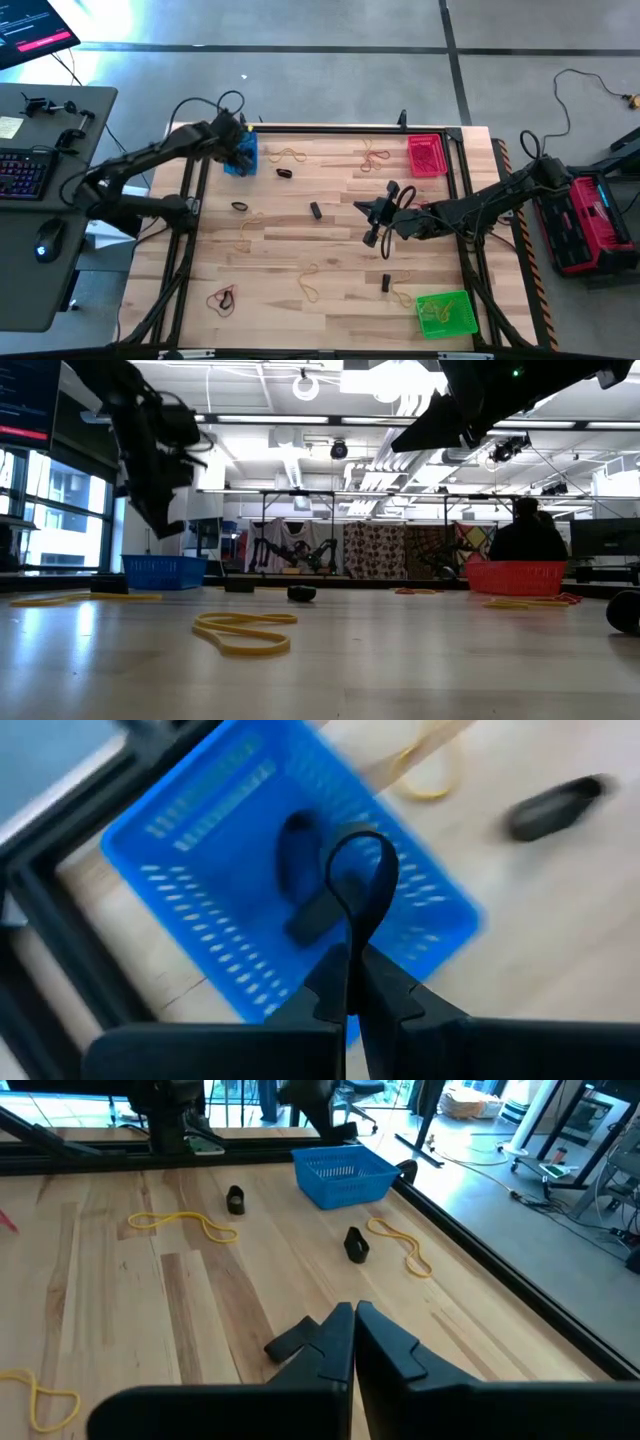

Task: Sort rubber bands into baskets
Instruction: Put the black rubber band into the blue bin

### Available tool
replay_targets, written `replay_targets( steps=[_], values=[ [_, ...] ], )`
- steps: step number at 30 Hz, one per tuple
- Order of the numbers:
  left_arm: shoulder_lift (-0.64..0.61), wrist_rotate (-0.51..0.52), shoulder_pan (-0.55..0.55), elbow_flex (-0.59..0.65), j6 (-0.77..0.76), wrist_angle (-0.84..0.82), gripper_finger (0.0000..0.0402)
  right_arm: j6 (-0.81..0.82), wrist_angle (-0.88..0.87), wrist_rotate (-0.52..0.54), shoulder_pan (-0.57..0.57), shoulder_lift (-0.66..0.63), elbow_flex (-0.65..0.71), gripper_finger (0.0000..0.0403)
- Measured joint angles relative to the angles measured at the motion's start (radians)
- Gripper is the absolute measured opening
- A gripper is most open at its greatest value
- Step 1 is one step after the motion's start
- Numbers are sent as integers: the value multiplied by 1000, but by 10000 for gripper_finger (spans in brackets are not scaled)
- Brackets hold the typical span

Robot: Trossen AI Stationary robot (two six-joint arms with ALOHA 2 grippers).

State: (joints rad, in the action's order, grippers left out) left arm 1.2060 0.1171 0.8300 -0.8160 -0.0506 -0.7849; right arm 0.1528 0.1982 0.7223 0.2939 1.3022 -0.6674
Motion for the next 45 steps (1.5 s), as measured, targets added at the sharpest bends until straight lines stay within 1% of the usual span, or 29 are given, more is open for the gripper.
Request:
replay_targets(
  steps=[3,7,12,16,20,22,26,31,37,45],
  values=[
    [78,-3,58,-25,23,-4,0,1,0,0,0,0,0,0],
    [164,-22,97,-63,55,-7,0,4,-7,0,0,0,0,0],
    [251,-41,118,-90,80,-21,0,4,-16,-1,0,0,1,0],
    [309,-81,127,-91,81,-17,0,4,-16,-1,0,0,1,0],
    [356,-82,125,-91,87,-1,1,4,-16,-1,0,0,1,0],
    [372,-82,125,-91,113,-1,4,4,-18,0,0,0,1,0],
    [387,-81,125,-91,151,-3,18,4,-22,-1,0,0,1,0],
    [377,-63,119,-91,186,-1,46,4,-23,-1,-7,0,1,0],
    [341,-42,93,-91,186,-7,82,23,-24,-1,-31,3,1,0],
    [295,-12,61,-91,183,4,111,31,-54,-1,-53,12,1,0]
  ],
)
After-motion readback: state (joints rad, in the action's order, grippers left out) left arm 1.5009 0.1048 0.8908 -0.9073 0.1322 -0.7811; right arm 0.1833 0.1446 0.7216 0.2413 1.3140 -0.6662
